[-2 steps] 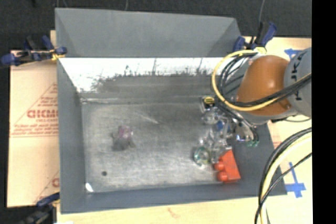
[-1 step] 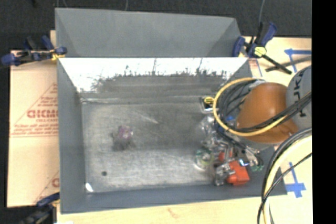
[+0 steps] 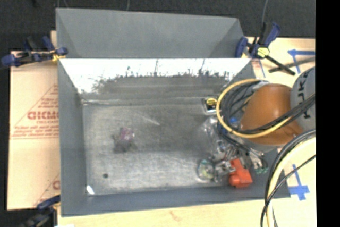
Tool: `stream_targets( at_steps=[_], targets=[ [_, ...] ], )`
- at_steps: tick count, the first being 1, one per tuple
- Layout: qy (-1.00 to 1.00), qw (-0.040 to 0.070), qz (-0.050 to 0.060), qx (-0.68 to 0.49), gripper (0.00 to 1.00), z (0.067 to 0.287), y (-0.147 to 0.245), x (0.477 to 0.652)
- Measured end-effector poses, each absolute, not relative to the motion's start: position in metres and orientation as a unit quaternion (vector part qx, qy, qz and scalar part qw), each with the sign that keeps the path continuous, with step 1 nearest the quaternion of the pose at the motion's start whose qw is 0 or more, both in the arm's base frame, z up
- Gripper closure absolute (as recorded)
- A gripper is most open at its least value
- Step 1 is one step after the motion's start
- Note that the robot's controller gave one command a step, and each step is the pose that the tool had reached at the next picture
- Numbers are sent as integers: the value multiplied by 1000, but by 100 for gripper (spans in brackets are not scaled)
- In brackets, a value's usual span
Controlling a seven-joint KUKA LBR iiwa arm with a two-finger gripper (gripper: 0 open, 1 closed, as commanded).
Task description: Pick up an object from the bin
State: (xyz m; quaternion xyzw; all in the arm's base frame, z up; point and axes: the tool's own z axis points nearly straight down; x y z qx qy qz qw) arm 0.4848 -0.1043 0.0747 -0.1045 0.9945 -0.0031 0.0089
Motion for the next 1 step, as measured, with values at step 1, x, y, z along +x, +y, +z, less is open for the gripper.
stream_targets(
  at_steps=[1],
  targets=[
    [974,5,-2,-228,100,230,-106,491]
  ],
)
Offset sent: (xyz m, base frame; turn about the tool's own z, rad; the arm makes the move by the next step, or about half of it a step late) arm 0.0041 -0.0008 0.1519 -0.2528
